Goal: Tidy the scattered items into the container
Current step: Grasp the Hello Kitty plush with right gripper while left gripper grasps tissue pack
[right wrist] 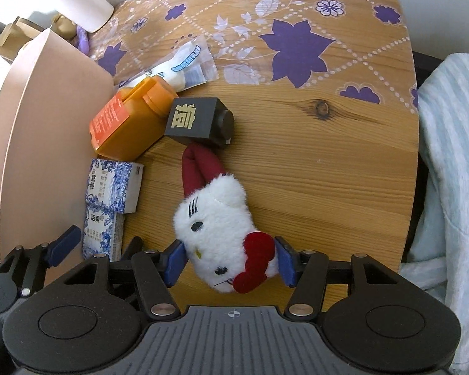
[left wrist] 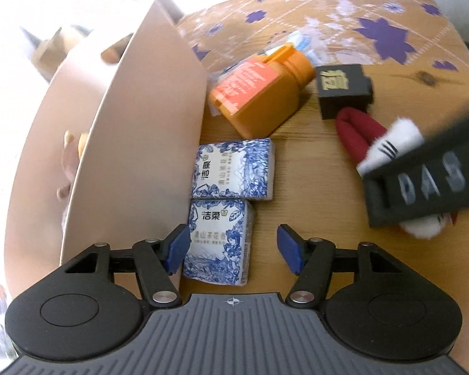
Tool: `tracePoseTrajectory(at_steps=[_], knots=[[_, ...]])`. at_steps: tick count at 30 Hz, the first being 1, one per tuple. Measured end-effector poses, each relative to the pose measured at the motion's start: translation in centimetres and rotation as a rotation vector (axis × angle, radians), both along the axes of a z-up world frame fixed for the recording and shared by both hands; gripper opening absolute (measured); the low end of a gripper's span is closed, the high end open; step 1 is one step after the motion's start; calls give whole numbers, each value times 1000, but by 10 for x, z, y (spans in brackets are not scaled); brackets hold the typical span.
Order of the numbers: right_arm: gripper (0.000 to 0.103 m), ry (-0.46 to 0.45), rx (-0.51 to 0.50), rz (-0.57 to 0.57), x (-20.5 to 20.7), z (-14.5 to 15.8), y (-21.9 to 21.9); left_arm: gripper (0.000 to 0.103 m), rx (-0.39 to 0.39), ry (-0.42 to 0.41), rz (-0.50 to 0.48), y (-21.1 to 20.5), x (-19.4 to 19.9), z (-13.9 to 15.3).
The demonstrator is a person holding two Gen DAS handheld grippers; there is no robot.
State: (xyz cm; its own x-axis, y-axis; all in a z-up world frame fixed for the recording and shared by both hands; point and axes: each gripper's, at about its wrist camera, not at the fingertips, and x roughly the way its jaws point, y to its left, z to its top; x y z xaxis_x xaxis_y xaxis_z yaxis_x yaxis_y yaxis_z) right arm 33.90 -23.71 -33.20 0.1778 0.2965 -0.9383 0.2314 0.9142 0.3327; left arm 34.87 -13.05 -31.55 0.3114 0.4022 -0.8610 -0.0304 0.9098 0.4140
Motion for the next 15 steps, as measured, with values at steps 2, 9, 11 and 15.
tracePoseTrajectory(at_steps=[2,9,11,15], knots=[[62,0,4,-8,-1,0,-2,64,-43,15,58,4,6,3],[64,12,22,-66,-9,2,-13,76,-237,47,150,28,-1,8],[64,17,31,-88,-10,1,-18,85,-297,81,153,32,-5,4],[64,25,-6,-84,-13,3,-21,92,-307,59,127,22,-20,1]])
